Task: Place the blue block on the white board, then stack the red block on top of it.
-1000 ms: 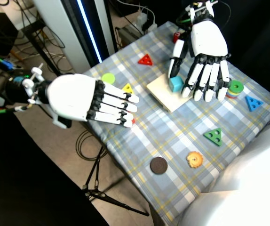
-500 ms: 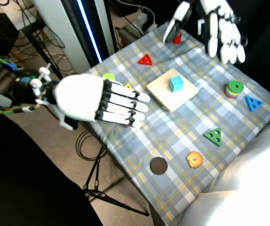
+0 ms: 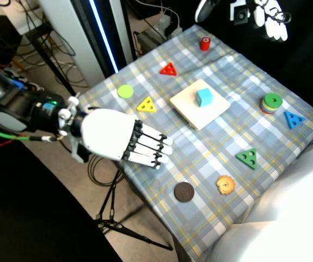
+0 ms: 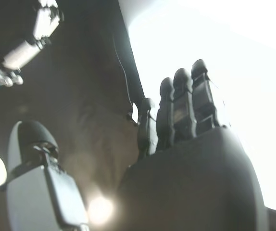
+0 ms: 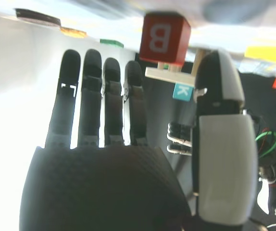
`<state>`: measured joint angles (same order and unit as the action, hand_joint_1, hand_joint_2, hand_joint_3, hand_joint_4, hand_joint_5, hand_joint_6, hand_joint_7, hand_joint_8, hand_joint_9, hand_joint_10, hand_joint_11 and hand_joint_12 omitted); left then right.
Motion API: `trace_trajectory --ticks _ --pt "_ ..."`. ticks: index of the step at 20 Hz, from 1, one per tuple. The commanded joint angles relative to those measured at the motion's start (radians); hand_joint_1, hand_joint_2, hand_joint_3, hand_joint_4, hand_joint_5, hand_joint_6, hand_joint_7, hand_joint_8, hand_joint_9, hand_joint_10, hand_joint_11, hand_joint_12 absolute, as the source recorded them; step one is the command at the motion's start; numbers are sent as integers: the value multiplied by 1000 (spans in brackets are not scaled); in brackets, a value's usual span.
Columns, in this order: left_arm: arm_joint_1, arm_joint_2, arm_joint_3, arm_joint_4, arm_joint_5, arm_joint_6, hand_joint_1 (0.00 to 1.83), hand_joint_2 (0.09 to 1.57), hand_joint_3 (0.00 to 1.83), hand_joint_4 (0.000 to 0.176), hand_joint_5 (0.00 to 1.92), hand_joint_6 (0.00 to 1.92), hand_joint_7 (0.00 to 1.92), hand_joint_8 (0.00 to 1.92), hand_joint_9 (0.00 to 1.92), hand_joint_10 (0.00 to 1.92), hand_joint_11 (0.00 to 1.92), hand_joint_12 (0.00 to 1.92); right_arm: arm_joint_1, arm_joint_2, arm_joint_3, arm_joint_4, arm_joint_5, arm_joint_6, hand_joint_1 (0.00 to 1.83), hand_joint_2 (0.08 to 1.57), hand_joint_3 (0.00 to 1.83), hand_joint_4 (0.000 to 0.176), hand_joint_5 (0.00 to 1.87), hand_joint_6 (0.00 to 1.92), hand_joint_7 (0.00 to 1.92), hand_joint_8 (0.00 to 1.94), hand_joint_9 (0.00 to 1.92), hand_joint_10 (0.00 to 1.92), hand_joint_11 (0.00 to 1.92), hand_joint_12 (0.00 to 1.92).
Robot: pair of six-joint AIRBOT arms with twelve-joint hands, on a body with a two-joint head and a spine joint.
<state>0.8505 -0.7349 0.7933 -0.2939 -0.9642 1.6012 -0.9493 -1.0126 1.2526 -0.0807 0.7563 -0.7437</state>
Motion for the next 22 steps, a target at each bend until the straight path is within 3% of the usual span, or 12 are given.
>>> trace_trajectory --ticks 1,2,3,5,7,9,12,13,14,18,19,22 --pt "-1 3 -2 12 -143 -21 664 844 1 101 197 8 200 4 162 13 157 96 12 2 5 21 101 -2 888 1029 2 7 621 3 547 3 612 14 140 1159" --pt "12 4 -2 5 -154 -37 668 840 0 94 195 6 200 4 163 12 154 99 12 -1 9 24 101 -2 888 1032 1 3 645 10 568 9 637 23 168 1181" --pt "17 4 -2 1 -158 -42 668 836 0 94 204 9 210 7 161 10 149 99 12 -3 11 24 100 -2 911 1037 2 10 669 16 583 13 654 29 195 1192" --pt "24 4 -2 -5 -160 -46 671 841 0 104 221 0 210 2 160 2 12 391 17 -6 16 26 97 -2 964 1051 2 13 720 11 611 11 685 33 229 1187" --pt "31 4 -2 -8 -161 -47 647 850 2 111 212 0 209 1 170 3 0 468 19 -6 19 29 95 -5 980 1060 0 0 775 6 650 9 712 30 255 1141" --pt "33 4 -2 -11 -163 -52 644 847 0 118 216 1 220 3 175 3 0 489 19 -6 21 29 91 -5 989 1049 0 0 800 12 670 14 733 36 278 1137" --pt "36 4 -2 -13 -165 -53 662 831 0 111 227 3 224 1 182 2 0 536 20 -7 21 29 91 -5 1000 1049 0 0 897 24 728 21 774 44 327 1084" --pt "37 4 -2 -14 -165 -53 670 831 0 110 227 3 222 0 179 1 0 535 21 -7 21 29 91 -7 1076 1130 0 0 994 728 766 9 800 36 387 1005" --pt "41 3 -2 -17 -165 -53 677 831 0 107 229 3 220 0 177 0 0 535 22 -7 22 29 91 -8 1088 1128 0 0 967 950 795 11 818 34 380 991" --pt "52 4 -2 -24 -169 -59 653 823 0 119 220 0 204 0 162 1 0 508 26 -7 23 31 92 -8 1121 1115 0 0 976 986 844 11 822 19 270 1127" --pt "56 4 -2 -26 -170 -60 666 825 0 114 225 2 206 1 161 1 0 504 36 -7 23 31 95 -8 1139 1108 0 0 991 962 860 15 833 22 264 1160" --pt "64 8 -2 -33 -172 -60 673 827 0 121 231 1 214 1 168 1 0 510 92 -4 22 -9 113 -7 1154 1103 0 0 1000 942 862 8 821 12 227 1221"
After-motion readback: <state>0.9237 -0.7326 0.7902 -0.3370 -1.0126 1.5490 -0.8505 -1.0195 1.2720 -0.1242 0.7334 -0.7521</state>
